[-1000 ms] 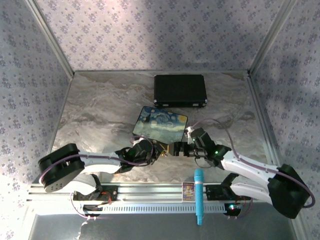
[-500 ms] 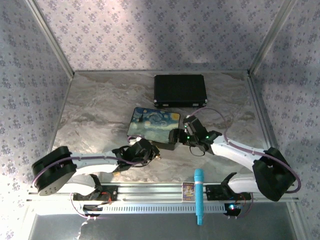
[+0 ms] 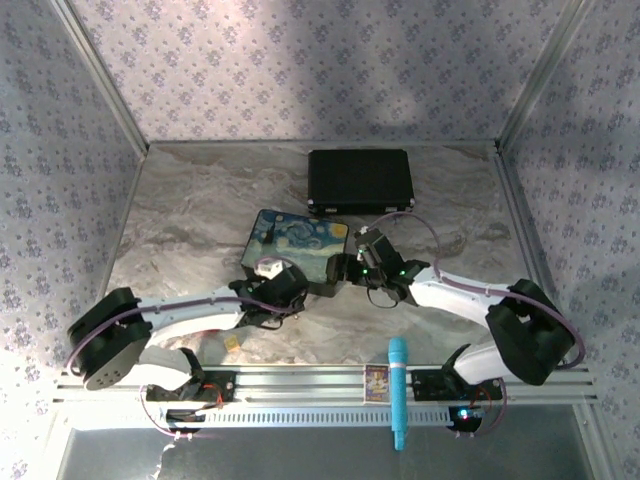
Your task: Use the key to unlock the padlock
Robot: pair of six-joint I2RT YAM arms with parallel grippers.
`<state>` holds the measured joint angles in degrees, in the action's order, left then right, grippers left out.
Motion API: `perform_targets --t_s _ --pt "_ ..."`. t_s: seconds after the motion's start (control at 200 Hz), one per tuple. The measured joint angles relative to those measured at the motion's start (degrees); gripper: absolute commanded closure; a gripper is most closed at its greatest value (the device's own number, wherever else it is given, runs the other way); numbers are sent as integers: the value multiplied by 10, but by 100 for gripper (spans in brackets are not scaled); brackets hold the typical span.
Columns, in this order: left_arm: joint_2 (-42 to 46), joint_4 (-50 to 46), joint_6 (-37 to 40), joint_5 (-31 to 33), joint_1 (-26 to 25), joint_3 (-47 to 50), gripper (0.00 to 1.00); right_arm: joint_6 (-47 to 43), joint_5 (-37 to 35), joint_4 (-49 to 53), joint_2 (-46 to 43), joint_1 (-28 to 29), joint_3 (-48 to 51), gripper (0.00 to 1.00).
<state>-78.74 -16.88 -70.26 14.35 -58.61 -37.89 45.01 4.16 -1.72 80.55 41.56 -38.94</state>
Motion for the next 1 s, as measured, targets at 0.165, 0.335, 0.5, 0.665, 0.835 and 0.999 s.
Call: perform_targets --t_s 0.165,0.335,0.5,0.665,0.835,0.999 --pt "-48 -39 2 60 -18 -47 86 0 -6 -5 4 0 -1 27" --pt "-94 -89 -8 118 -43 -90 83 0 -7 -7 5 0 -1 27" --pt "-122 -115 -11 163 -64 -108 77 0 -8 -9 5 0 -1 27" --pt "-142 -138 -12 196 -77 -119 76 0 -8 -16 9 1 0 27" --pt "-165 -184 -13 223 -92 -146 72 0 -8 -18 9 1 2 26" --pt "-191 -226 -14 251 -108 -165 72 0 -8 -20 9 1 2 26"
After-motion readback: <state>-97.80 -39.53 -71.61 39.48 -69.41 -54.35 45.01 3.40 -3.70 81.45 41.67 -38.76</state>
